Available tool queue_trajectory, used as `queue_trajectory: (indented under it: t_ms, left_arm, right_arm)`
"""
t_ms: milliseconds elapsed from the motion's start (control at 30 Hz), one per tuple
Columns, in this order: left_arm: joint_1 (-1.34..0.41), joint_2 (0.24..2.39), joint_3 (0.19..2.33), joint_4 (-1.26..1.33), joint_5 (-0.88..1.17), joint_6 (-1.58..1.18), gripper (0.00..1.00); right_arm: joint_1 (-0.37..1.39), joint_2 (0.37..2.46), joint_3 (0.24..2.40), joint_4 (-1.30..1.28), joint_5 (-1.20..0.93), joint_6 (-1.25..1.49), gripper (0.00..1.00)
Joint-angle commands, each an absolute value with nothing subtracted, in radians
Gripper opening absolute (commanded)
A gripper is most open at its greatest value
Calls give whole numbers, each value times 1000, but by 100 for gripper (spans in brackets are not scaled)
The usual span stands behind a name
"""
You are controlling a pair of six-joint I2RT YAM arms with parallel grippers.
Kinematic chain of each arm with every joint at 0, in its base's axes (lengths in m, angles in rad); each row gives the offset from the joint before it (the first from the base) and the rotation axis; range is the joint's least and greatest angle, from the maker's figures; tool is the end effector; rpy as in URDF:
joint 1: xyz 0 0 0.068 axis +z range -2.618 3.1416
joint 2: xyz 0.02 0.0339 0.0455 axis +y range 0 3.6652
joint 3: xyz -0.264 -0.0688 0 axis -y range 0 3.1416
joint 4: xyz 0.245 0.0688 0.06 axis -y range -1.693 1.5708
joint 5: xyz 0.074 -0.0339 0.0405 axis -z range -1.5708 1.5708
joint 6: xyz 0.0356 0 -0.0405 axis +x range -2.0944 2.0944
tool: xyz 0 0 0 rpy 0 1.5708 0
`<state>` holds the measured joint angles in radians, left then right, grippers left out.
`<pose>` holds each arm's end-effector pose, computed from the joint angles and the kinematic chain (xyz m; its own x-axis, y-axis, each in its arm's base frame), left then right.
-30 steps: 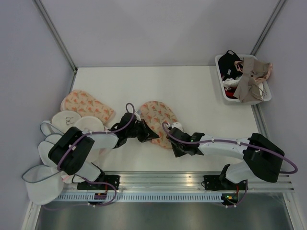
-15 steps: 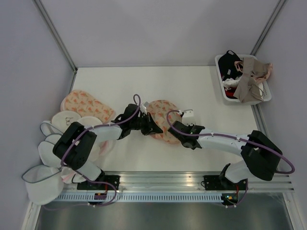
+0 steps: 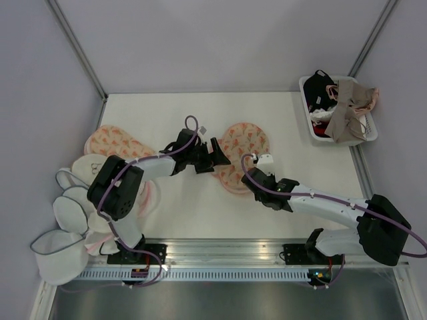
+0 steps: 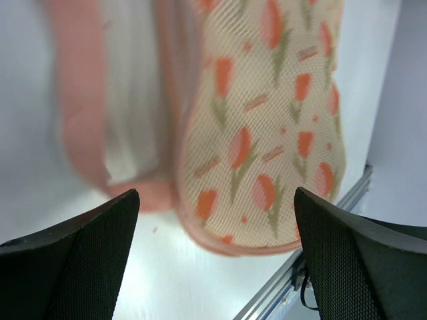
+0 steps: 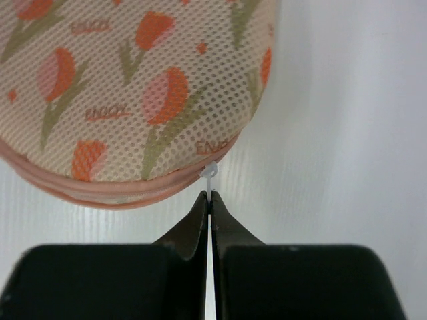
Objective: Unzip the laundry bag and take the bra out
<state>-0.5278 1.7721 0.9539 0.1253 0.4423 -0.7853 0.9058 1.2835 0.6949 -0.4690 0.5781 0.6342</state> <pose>0.3083 -0.1974 0.1665 -0.9132 -0.2073 -0.3508 0.1329 0.6623 -0.7373 0.1592 0.1715 0.1901 -0.7255 -0.1209 -0.6776 -0.0790 0.9926 -0.0926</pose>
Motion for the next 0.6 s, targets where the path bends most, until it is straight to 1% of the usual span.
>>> queue_trajectory:
  t_ms: [0,67,100,167,233,267,367,567]
  left_arm:
    - [-526,1616,853,49,293,-842,100]
    - [-528,1538,769,51,290,-888,100]
    - [-528,1513,741,51,288,-903,100]
    - [-529,1435,654,70,293,-958,100]
    - [-531,1382,599,106,293,-997,100]
    - [-537,1362,548,159,302,-1037,100]
    - [-546,1341,508,230,333,-1089,100]
    - [-591,1459,520,337,348,-1160,100]
  right_arm:
    - [905,1258,686,-388,421,589,0]
    - [907,1238,658,-275,288,539,0]
    - [905,1227,647,-235,152,535,0]
    - [905,1212,631,-148,48,528,0]
    - [905,1216,630,-115,-51,526,0]
    - [905,1221,632,-91,-73,520,0]
    - [905,1238,635,-71,-110,511,0]
    - [907,1249,620,-20,-172,514,0]
